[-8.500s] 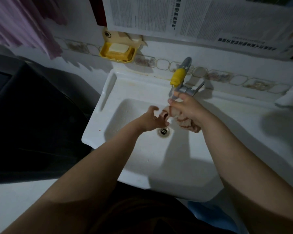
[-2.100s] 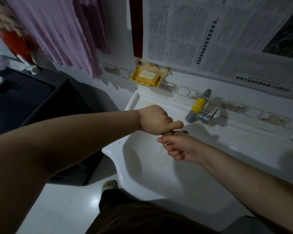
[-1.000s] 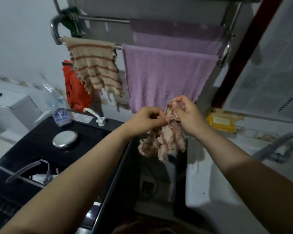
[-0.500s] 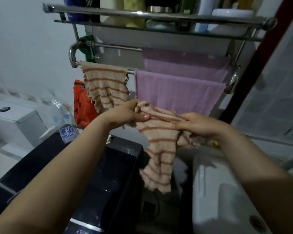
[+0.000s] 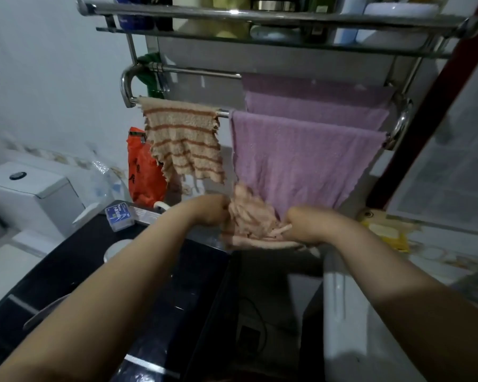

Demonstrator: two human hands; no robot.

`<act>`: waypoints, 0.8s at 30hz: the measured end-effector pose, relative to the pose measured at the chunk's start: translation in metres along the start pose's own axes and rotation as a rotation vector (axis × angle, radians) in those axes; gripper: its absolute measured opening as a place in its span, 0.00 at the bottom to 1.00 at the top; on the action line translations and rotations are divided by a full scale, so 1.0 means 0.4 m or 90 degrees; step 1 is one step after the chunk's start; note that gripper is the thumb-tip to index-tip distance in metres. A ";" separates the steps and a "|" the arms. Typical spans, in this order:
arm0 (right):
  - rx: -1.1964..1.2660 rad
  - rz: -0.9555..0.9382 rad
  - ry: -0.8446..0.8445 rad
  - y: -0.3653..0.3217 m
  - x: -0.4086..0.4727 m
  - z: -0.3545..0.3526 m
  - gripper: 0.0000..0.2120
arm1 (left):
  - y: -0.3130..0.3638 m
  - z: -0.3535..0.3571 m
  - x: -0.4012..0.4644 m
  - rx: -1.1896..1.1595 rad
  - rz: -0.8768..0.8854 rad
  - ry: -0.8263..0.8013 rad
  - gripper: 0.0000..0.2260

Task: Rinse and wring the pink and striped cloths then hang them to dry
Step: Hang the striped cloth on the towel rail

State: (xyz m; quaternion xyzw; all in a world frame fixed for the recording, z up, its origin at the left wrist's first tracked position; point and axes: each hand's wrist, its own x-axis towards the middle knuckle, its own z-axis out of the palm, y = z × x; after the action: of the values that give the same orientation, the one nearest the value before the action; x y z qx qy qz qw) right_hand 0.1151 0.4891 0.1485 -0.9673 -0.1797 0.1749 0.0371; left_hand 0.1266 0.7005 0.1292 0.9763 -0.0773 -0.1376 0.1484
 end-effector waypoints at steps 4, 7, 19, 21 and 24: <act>0.144 -0.060 -0.022 0.051 0.021 -0.024 0.13 | -0.040 -0.079 -0.034 -0.050 -0.107 0.121 0.06; 0.183 -0.063 -0.044 0.063 0.025 -0.059 0.09 | -0.047 -0.121 -0.051 -0.152 -0.120 0.122 0.11; 0.788 -0.394 0.473 -0.151 0.012 -0.318 0.13 | -0.031 -0.374 -0.062 -0.658 0.338 0.536 0.17; 0.581 -0.465 0.576 -0.177 0.057 -0.364 0.19 | -0.030 -0.401 -0.049 -0.443 0.397 0.714 0.17; 0.124 -0.456 0.593 -0.173 0.148 -0.379 0.29 | -0.092 -0.394 -0.007 -0.078 0.403 0.771 0.20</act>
State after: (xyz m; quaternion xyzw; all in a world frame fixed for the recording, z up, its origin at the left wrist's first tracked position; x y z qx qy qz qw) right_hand 0.1970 0.5737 0.2806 -0.8136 -0.4426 -0.2754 0.2574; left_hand 0.1737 0.7779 0.2631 0.8011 -0.2545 0.4787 0.2537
